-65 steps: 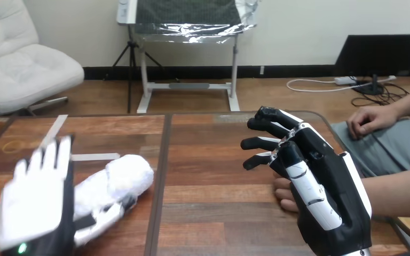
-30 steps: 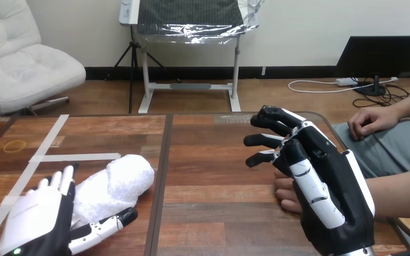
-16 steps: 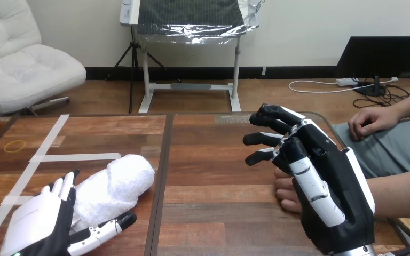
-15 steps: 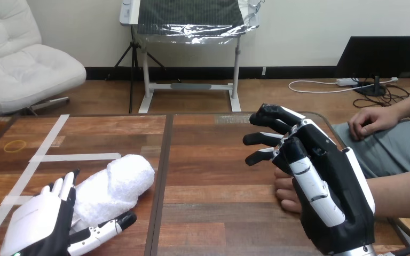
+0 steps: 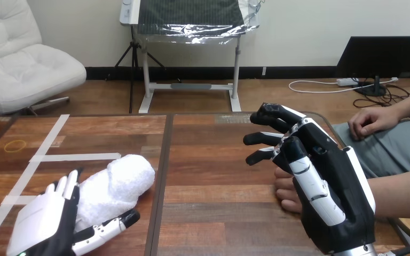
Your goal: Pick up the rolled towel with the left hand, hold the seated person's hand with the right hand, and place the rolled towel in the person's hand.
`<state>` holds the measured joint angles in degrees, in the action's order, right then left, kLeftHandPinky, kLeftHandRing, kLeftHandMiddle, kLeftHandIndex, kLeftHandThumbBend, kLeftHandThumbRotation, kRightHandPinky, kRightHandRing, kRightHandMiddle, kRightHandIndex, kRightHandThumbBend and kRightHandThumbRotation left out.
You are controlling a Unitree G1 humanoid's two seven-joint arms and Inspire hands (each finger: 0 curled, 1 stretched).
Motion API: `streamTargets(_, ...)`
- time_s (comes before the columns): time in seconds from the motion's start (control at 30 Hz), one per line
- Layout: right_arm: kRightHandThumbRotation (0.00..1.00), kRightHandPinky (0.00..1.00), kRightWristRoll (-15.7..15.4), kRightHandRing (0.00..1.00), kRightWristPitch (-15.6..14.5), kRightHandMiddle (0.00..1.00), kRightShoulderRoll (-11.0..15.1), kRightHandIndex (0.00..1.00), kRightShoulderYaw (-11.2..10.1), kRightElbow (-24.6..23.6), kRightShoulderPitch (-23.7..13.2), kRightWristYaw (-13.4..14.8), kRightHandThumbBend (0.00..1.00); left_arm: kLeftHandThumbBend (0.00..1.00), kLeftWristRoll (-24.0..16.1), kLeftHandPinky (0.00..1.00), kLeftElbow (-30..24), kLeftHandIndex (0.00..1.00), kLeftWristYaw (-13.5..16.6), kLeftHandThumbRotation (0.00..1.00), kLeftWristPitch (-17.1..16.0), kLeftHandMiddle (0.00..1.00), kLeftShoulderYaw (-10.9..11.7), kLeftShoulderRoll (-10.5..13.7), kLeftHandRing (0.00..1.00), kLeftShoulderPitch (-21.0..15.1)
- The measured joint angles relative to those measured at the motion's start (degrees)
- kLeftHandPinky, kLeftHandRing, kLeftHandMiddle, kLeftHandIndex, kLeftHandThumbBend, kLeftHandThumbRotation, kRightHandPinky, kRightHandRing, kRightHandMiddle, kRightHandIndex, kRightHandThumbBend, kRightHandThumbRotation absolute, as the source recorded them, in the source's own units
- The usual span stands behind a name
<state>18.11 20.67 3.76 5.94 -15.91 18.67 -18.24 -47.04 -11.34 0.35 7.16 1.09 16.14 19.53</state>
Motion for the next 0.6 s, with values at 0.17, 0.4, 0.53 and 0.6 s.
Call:
streamTargets(0.17,0.54,0.52,0.0,0.66,0.0,0.76,0.0,0.74,-0.1,0.0,-0.1,-0.2,0.42,0.99,-0.7,0.98,1.2,1.0,1.8,0.89,0.0,0.99,-0.8,0.0,0.97,-0.9)
streamTargets(0.4,0.53,0.51,0.0,0.66,0.0,0.76,0.0,0.73,-0.2,0.1,-0.2,-0.6,0.42,0.96,-3.1,0.97,3.1,0.99,4.4,0.88,0.2,0.98,-2.1,0.7,0.97,-2.5)
streamTargets(0.53,0.53,0.51,0.0,0.66,0.0,0.76,0.0,0.73,-0.2,0.1,-0.3,-0.7,0.43,0.94,-4.1,0.97,4.0,0.99,5.6,0.87,0.4,0.98,-2.8,1.2,0.97,-3.3)
streamTargets(0.6,0.53,0.51,0.0,0.66,0.0,0.76,0.0,0.73,-0.3,0.1,-0.3,-0.7,0.43,0.94,-5.0,0.97,4.5,0.99,6.2,0.87,0.7,0.98,-3.1,1.3,0.97,-3.7)
